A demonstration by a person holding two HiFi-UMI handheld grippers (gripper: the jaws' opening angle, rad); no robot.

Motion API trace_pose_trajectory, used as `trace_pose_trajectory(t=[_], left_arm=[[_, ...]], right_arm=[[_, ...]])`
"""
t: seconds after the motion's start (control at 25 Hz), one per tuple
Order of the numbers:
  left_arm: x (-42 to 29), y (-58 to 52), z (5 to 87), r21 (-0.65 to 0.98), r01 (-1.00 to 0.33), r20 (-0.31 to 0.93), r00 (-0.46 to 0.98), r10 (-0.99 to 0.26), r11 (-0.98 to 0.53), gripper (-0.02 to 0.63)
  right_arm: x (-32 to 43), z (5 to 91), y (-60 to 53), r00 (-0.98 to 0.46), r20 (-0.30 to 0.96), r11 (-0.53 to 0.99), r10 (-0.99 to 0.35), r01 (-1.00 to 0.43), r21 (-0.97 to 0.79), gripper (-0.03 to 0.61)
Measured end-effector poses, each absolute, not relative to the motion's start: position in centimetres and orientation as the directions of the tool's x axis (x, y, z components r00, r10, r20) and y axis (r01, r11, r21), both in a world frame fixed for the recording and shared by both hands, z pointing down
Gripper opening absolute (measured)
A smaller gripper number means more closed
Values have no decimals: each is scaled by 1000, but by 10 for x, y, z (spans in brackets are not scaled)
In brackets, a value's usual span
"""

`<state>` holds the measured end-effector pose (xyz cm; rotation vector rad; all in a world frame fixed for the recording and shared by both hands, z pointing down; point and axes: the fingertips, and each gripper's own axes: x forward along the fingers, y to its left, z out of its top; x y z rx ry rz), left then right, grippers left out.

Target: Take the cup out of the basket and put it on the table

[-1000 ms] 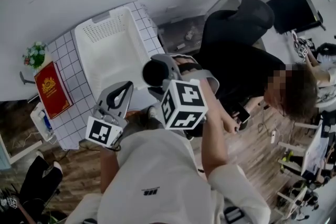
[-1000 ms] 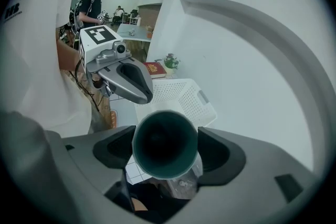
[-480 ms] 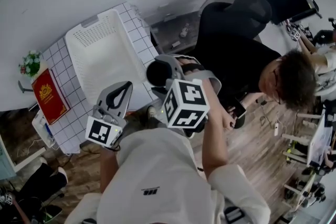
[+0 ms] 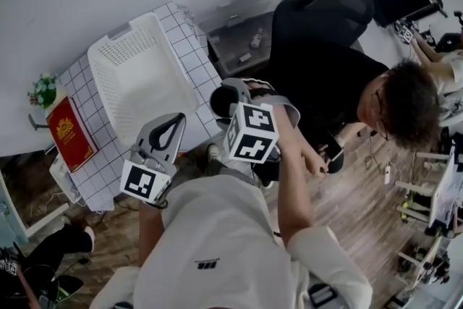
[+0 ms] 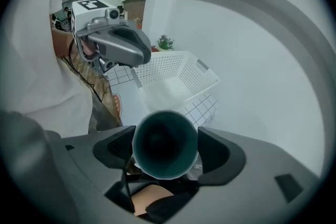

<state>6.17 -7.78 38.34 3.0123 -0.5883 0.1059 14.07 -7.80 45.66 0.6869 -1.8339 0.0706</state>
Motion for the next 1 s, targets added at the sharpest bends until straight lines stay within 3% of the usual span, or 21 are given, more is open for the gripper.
trace_pose_trajectory(t=[1.0], left_arm=[[65, -60, 405, 35, -371, 213, 910, -356, -928, 11]], right_arm=[[156, 598, -90, -207, 899, 808, -385, -547, 220, 374]])
